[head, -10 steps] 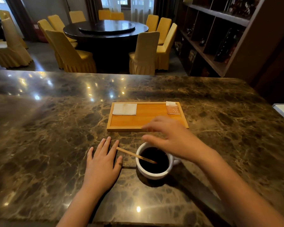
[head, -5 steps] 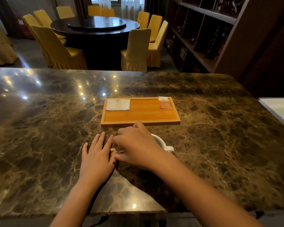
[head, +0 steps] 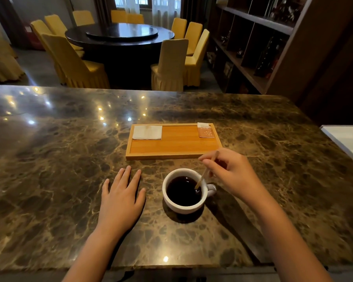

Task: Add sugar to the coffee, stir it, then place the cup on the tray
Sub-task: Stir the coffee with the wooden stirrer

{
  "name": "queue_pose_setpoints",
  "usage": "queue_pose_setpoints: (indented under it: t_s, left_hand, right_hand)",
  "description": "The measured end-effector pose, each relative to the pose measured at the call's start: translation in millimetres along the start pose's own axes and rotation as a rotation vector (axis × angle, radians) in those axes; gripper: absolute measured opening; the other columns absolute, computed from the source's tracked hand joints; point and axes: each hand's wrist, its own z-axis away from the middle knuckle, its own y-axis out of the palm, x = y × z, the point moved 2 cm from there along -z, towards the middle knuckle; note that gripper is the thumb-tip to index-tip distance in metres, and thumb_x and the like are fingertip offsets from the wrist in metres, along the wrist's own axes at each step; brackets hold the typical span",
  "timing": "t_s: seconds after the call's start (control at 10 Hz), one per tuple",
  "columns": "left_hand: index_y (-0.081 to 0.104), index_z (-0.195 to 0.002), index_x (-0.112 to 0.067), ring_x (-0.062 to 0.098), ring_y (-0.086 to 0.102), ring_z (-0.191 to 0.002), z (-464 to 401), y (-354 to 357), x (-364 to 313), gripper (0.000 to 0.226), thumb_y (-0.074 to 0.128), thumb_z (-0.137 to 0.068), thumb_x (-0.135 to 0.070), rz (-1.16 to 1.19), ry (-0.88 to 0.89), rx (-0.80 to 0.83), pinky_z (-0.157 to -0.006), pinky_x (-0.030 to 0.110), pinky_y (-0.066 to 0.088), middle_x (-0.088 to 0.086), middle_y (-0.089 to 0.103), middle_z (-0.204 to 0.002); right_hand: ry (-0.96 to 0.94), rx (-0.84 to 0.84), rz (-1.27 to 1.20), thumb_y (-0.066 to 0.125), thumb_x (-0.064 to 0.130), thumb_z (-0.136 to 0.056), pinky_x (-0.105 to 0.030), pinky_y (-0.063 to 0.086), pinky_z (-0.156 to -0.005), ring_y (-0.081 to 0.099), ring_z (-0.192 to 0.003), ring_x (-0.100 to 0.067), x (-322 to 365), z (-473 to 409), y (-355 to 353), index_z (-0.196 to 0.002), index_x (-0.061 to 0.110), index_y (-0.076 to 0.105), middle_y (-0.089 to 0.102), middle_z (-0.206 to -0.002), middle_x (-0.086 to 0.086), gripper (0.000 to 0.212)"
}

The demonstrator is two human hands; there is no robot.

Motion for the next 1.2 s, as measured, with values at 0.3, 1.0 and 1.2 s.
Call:
queue_pose_setpoints:
  t_s: [0.3,1.0,1.2]
  left_hand:
    - [0.021,-0.140,-0.027,0.016,0.005,-0.138,0,-1,0,0.051,0.033,-0.092,-0.041,0.007,0.000,-0.013,-0.111,0.047,0.003,0.004,0.015,-0.151]
    - [0.021,-0.140,-0.027,0.017,0.005,-0.138,0,0,0,0.051,0.029,-0.092,-0.044,-0.003,-0.008,-0.009,-0.112,0.048,0.003,0.005,0.015,-0.151]
    - [0.020,-0.140,-0.028,0.016,0.004,-0.138,0,-1,1,0.055,0.022,-0.089,-0.048,-0.012,-0.016,0.001,-0.111,0.047,0.002,0.004,0.015,-0.151]
  right_hand:
    - [0.167,-0.036,-0.169,0.066,0.012,-0.083,-0.025,0.056,-0.072,0.069,-0.079,-0.009,-9,24,-8,-0.094,0.030,0.066,0.070,-0.086,0.005,0.021]
    - [-0.061,-0.085,-0.019,0.059,0.010,-0.087,-0.027,0.056,-0.071,0.067,-0.080,-0.009,-4,31,-8,-0.090,0.018,0.069,0.071,-0.085,0.005,0.014]
    - [0.038,0.018,-0.208,0.057,0.004,-0.087,-0.028,0.058,-0.067,0.070,-0.076,-0.015,-7,46,-2,-0.085,0.015,0.070,0.072,-0.077,-0.003,0.017]
